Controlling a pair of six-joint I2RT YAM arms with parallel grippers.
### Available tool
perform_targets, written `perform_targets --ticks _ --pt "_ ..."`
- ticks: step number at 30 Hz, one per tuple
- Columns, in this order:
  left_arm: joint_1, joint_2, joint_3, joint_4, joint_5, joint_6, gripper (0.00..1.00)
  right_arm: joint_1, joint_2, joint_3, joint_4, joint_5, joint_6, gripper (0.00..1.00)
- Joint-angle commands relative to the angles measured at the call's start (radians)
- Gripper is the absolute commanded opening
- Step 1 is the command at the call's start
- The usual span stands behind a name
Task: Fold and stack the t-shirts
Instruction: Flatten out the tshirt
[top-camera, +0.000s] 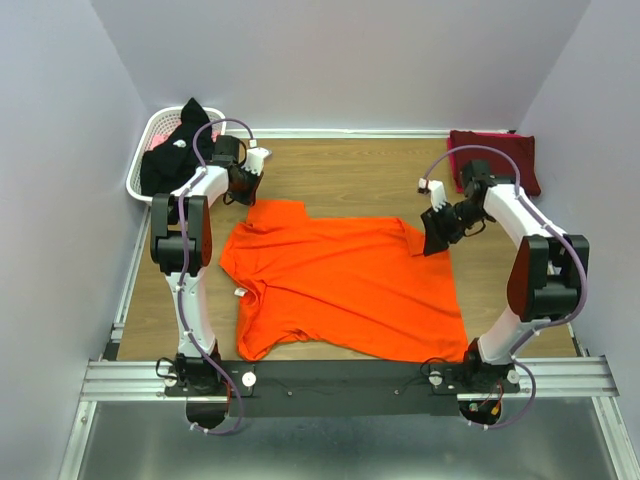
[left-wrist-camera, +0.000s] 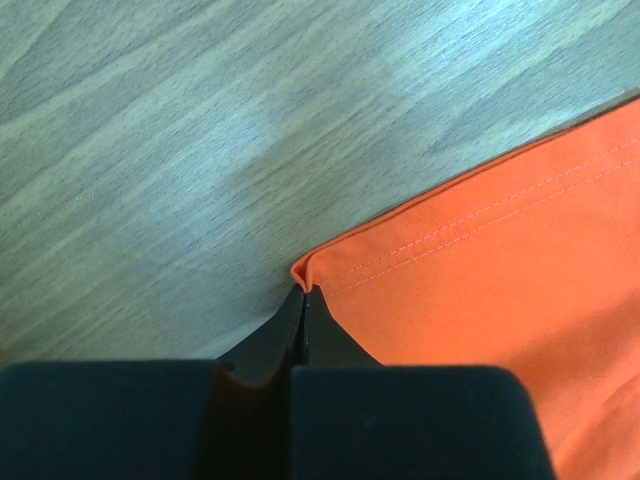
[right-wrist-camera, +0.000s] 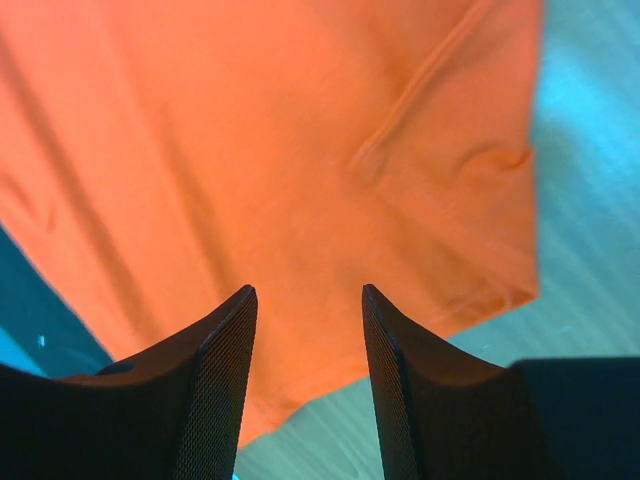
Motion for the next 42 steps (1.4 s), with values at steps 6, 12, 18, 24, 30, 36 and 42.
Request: perform_targets --ticks 6,12,18,24,30,36,42 --pt "-0.004 0.008 -0.021 -0.014 -0.010 0.006 0.00 0.094 0.084 0.006 0.186 0.102 0.262 0.53" --pt "-0.004 0.016 -0.021 -0.008 -0.009 0.004 0.00 0.144 0.121 -0.022 0.272 0.205 0.328 0.52" --pt "-0.004 0.016 -0.024 -0.008 -0.010 0.009 0.00 0.164 0.159 -0.023 0.312 0.286 0.349 0.49" --pt "-0.004 0.017 -0.024 0.000 -0.006 0.001 0.00 0.186 0.190 -0.035 0.321 0.305 0.355 0.39" --pt "-0.004 0.020 -0.032 0.000 -0.009 0.006 0.00 0.186 0.187 -0.026 0.326 0.309 0.369 0.38" --pt "-0.002 0.020 -0.035 0.001 -0.009 0.006 0.00 0.201 0.175 -0.020 0.317 0.323 0.378 0.41" --pt "-0.004 0.020 -0.030 -0.002 -0.010 0.006 0.00 0.218 0.190 -0.012 0.317 0.338 0.395 0.39"
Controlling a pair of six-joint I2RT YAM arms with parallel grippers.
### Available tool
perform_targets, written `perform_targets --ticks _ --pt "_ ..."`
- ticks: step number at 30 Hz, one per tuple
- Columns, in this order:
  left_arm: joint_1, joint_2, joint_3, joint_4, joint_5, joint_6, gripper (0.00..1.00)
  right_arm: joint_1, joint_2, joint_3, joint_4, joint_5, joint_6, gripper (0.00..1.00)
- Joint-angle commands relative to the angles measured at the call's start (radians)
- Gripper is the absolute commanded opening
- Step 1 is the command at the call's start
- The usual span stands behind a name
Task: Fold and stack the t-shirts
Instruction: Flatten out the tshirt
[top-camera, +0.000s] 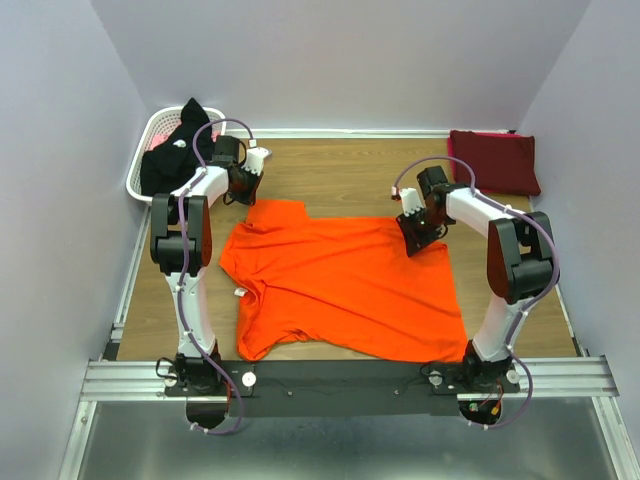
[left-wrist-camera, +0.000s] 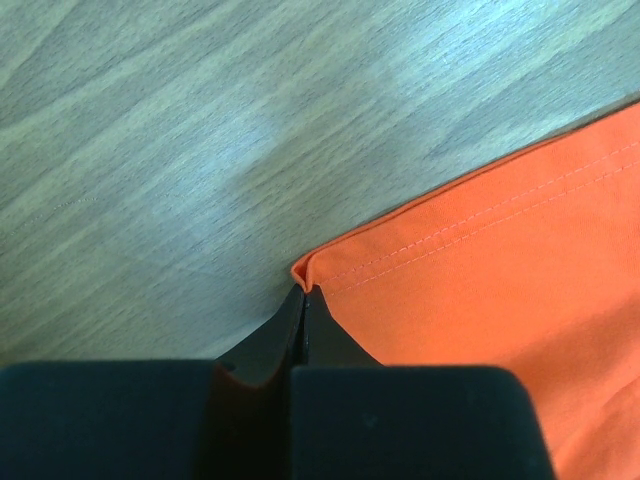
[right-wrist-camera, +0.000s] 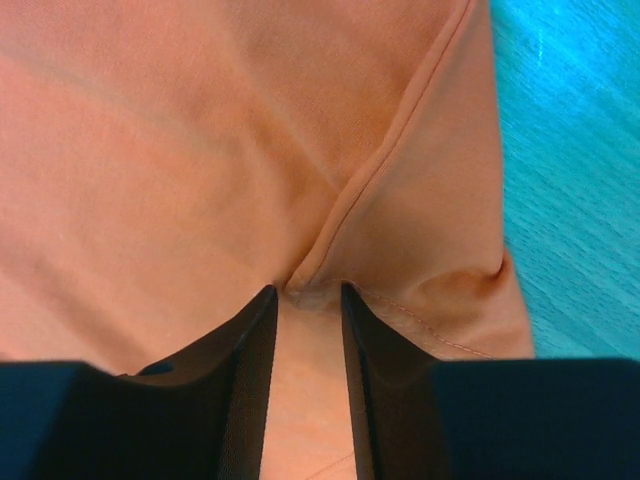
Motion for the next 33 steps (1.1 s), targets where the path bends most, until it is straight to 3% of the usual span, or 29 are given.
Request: perform_targets --ticks 1,6,17,22,33 --pt "-0.004 0.020 -0.025 -0.018 -0.011 0.008 0.00 0.021 0.023 0.007 0.014 0.033 0.022 0.37" --pt "-0.004 0.022 -0.020 -0.021 -0.009 0.011 0.00 0.019 0.017 0.027 0.014 0.098 0.034 0.22" --pt "-0.004 0.016 -0.023 -0.022 -0.011 0.018 0.00 0.019 -0.066 0.085 -0.024 0.148 0.024 0.25" --pt "-0.004 0.013 -0.017 -0.027 -0.003 0.015 0.00 0.019 -0.054 0.099 -0.030 0.154 0.010 0.01" --pt "0.014 -0.081 -0.049 0.004 0.049 0.020 0.00 -0.004 -0.063 0.163 -0.046 0.248 -0.061 0.01"
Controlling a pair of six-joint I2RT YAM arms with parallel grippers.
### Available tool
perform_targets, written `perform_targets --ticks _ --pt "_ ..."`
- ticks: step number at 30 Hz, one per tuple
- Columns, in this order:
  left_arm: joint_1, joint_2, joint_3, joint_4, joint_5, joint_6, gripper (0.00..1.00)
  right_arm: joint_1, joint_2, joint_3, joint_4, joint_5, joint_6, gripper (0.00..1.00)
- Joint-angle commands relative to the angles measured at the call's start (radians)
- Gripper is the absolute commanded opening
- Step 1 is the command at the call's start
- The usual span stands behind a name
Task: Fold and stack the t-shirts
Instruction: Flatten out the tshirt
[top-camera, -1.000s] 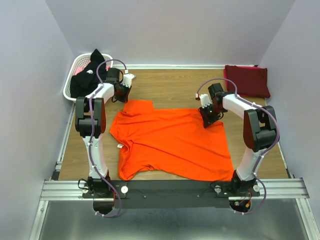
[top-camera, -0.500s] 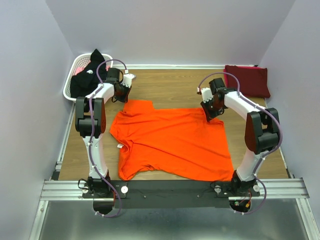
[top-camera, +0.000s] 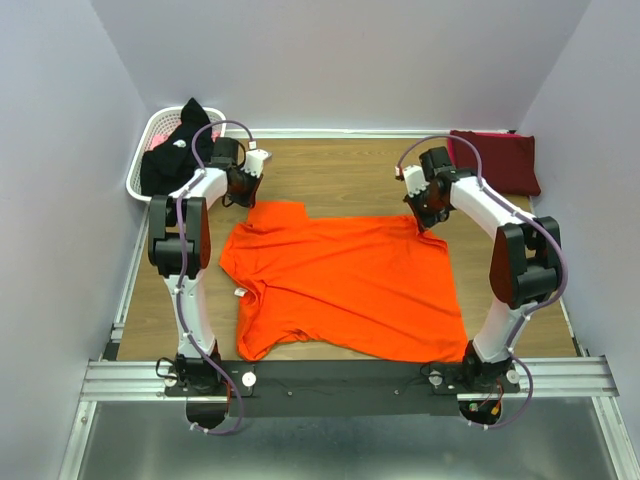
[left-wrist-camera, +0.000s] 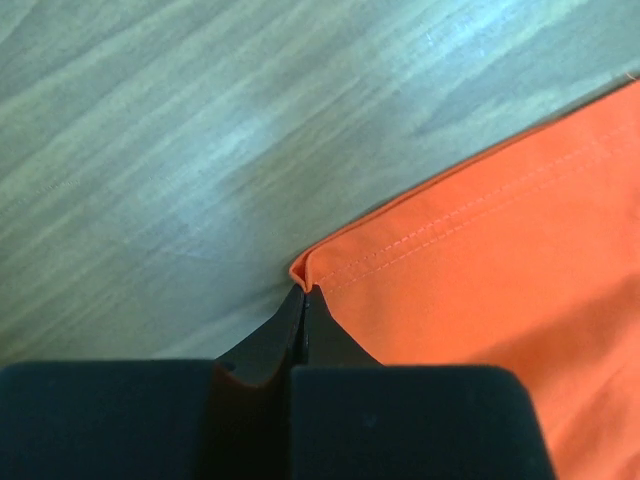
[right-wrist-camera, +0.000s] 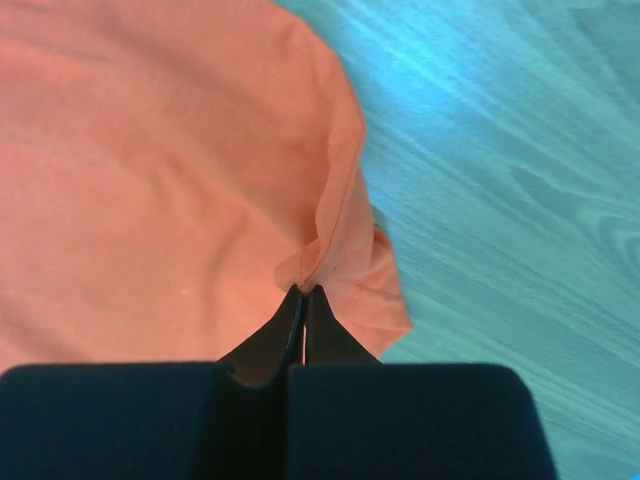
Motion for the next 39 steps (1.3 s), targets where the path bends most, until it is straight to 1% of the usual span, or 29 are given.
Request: perform_targets --ticks 1,2,3,5,6,7,11,12,14,18,24,28,31,36,37,39 --pt "0.010 -0.052 -0.013 0.002 0.042 0.013 0.00 -0.022 -0.001 0.038 -0.014 0.067 -0.054 0.02" --pt "0.010 -0.049 -0.010 -0.002 0.046 0.013 0.00 -0.027 0.008 0.043 -0.014 0.065 -0.055 0.06" --pt "0.010 -0.046 -0.011 -0.003 0.047 0.010 0.00 -0.031 0.020 0.057 -0.014 0.061 -0.055 0.12" --pt "0.010 -0.043 -0.014 0.000 0.052 0.007 0.00 -0.040 0.051 0.075 -0.014 0.062 -0.055 0.16" --pt "0.010 -0.043 -0.014 0.003 0.052 0.009 0.00 -0.043 0.057 0.100 -0.013 0.064 -0.055 0.26" --pt "0.010 -0.043 -0.017 0.003 0.053 0.007 0.00 -0.053 0.063 0.114 -0.014 0.061 -0.045 0.31" --pt "0.010 -0.043 -0.016 0.003 0.050 0.009 0.00 -0.068 0.077 0.146 -0.020 0.012 -0.032 0.45" --pt "0.010 -0.040 -0.014 0.003 0.050 0.010 0.00 -0.070 0.086 0.149 -0.026 -0.002 -0.032 0.51" --pt "0.010 -0.037 -0.013 0.002 0.052 0.010 0.00 -0.071 0.100 0.150 -0.029 -0.010 -0.032 0.55" --pt "0.010 -0.034 -0.017 0.003 0.052 0.010 0.00 -0.097 0.143 0.172 -0.029 -0.001 -0.035 0.55" --pt "0.010 -0.025 -0.014 0.003 0.050 0.009 0.00 -0.178 0.231 0.271 -0.031 -0.034 -0.035 0.49" --pt "0.010 -0.015 -0.010 0.002 0.046 0.007 0.00 -0.201 0.266 0.279 -0.034 -0.053 -0.055 0.48" --pt "0.010 -0.011 -0.006 -0.002 0.046 0.009 0.00 -0.208 0.291 0.278 -0.037 -0.070 -0.063 0.45" --pt "0.010 -0.009 -0.006 -0.003 0.039 0.010 0.00 -0.221 0.315 0.299 -0.040 -0.106 -0.052 0.45" --pt "0.010 -0.009 -0.008 -0.005 0.036 0.012 0.00 -0.247 0.318 0.305 -0.042 -0.125 -0.048 0.45" --pt "0.010 -0.008 -0.008 -0.005 0.032 0.017 0.00 -0.254 0.320 0.328 -0.055 -0.137 -0.046 0.46"
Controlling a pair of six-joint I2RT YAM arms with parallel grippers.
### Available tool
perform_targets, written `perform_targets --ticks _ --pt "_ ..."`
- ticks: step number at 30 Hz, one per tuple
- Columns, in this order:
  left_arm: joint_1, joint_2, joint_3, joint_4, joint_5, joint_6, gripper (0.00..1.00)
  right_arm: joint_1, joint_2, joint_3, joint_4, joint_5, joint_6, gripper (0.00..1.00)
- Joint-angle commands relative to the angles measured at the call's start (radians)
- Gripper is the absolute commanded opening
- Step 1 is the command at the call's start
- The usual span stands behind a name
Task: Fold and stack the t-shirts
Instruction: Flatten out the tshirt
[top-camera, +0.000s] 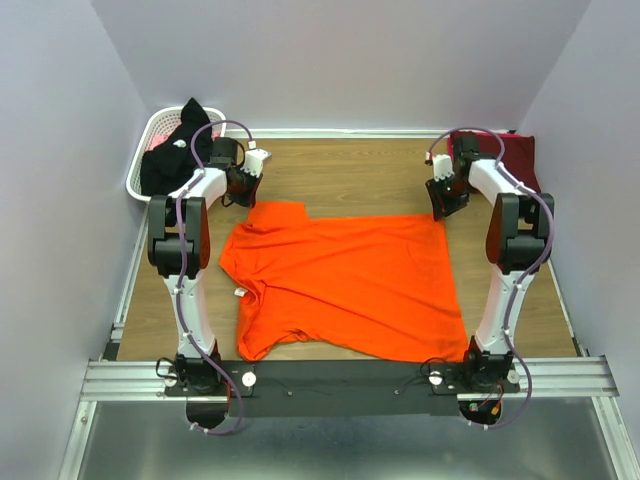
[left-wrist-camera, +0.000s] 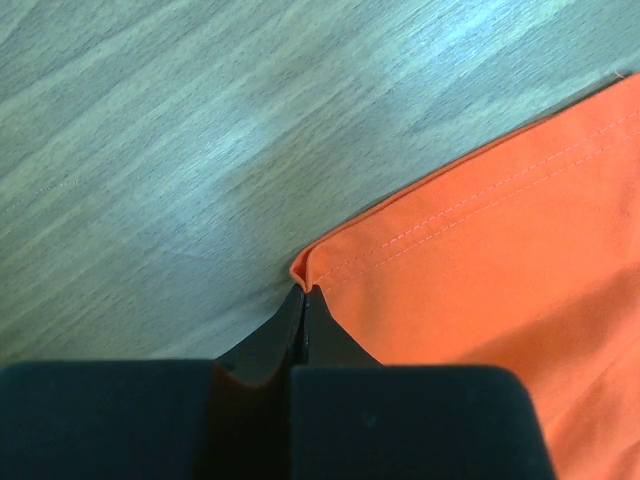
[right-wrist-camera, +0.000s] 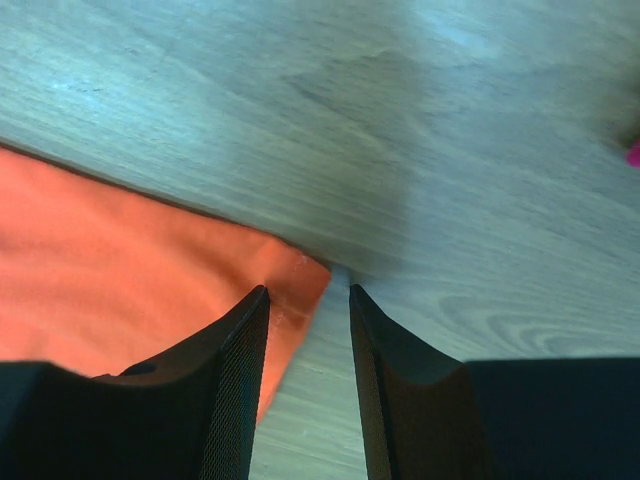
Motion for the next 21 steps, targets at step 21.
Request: perform_targets --ticks 21 --pt "0.006 0.007 0.003 -0.012 0.010 0.013 0.00 -0.044 0.144 0.206 -0.214 -0.213 -0.193 0.55"
